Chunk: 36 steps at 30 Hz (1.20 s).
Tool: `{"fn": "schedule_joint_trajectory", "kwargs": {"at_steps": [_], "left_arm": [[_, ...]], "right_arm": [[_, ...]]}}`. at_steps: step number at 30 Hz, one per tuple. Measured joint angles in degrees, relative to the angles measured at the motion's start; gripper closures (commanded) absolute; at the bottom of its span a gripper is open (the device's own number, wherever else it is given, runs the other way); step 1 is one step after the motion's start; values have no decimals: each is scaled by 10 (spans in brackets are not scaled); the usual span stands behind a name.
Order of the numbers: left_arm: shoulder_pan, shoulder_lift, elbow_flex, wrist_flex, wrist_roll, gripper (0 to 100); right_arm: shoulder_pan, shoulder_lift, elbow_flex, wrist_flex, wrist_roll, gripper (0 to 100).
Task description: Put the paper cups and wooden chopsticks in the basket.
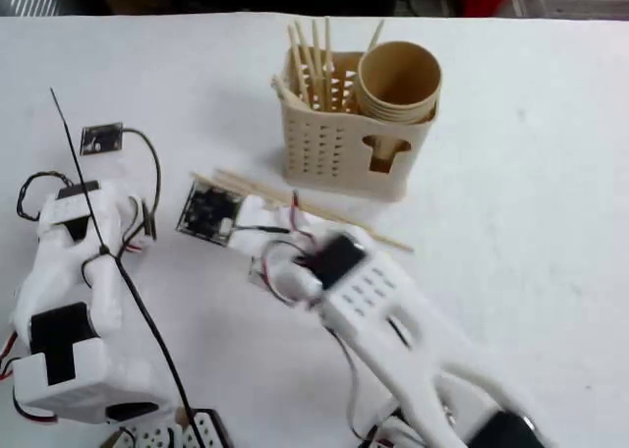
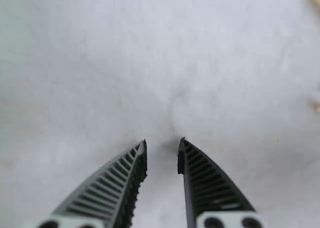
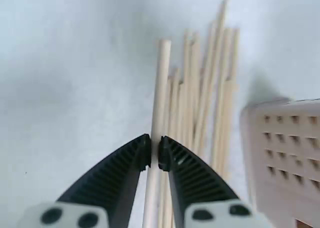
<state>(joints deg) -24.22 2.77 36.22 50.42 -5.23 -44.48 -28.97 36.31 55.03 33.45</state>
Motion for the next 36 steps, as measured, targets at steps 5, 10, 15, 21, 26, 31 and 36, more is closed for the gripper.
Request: {"fn": "schedule_joint_trajectory", "kwargs": {"at_steps": [5,10,15,21,26,31,36], "left_arm": [[0,0,0,0,0,880],[0,0,0,0,0,880],[0,0,0,0,0,880],[0,0,0,0,0,880],[0,0,0,0,0,880],[0,0,0,0,0,880],[0,0,0,0,0,880]], "right_arm": [[53,-178,-57,-50,-82,981],[125,-224,-88,-236,-113,981],[160,-161,-102,-430,-115,981],[166,5,-195,-513,-119,980],[202,104,-244,-516,-119,883],[211,112,-247,-499,-119,873],[209,91,-247,-418,-119,988]]}}
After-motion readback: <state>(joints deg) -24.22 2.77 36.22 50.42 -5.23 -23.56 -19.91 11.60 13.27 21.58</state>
